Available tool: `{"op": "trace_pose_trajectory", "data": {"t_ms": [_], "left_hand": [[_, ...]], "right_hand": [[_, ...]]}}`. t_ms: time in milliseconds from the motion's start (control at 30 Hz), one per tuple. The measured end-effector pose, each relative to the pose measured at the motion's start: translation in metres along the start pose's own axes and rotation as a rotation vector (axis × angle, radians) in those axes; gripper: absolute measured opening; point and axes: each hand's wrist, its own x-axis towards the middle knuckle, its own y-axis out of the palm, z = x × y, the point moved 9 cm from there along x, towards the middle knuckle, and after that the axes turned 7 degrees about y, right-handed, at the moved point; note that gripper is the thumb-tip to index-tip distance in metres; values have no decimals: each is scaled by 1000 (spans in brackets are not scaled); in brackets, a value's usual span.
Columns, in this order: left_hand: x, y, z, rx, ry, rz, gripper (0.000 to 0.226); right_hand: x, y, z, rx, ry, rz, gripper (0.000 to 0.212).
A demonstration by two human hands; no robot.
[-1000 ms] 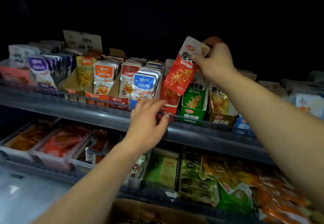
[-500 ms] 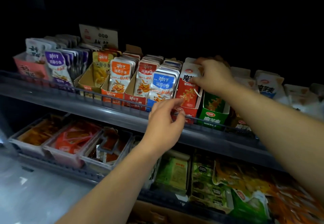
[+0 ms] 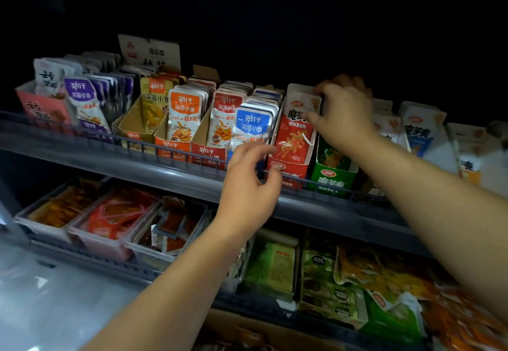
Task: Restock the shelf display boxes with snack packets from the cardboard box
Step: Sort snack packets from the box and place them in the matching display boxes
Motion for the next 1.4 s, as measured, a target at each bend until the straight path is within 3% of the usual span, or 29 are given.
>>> {"op": "trace_pose_trajectory", "data": {"t_ms": [200, 333, 433, 567, 667, 767, 867, 1100, 1200, 1400], "left_hand": [[-14, -16, 1, -7, -87, -51, 14], [-52, -27, 23, 155, -166, 31, 4], [-107, -20, 70, 334, -305, 212, 7], [-226, -2, 155, 538, -587, 632, 13], [-311, -4, 207, 614, -797, 866, 24], [-359, -1, 241, 587, -860, 1006, 19], [-379, 5, 258, 452, -964, 890, 20], [-412, 18, 279, 262, -1179, 689, 12], [-419, 16, 283, 219, -1221, 634, 25], [-420, 16, 280, 115, -1280, 513, 30]], "right_hand": [[-95, -45, 8, 325, -114, 44, 20], [-214, -30, 23, 456, -212, 319, 13], [-310, 38, 15, 363, -168, 648, 20], [-427, 138, -16, 328, 87, 1098, 28], [-502, 190, -37, 357, 282, 1290, 33], [-551, 224, -47, 370, 400, 1365, 36], [-575, 250, -50, 329, 389, 1404, 43], [-573, 290, -50, 97, 44, 1425, 90], [-574, 292, -51, 39, -67, 1373, 88], [-561, 289, -67, 17, 34, 1205, 85]]}}
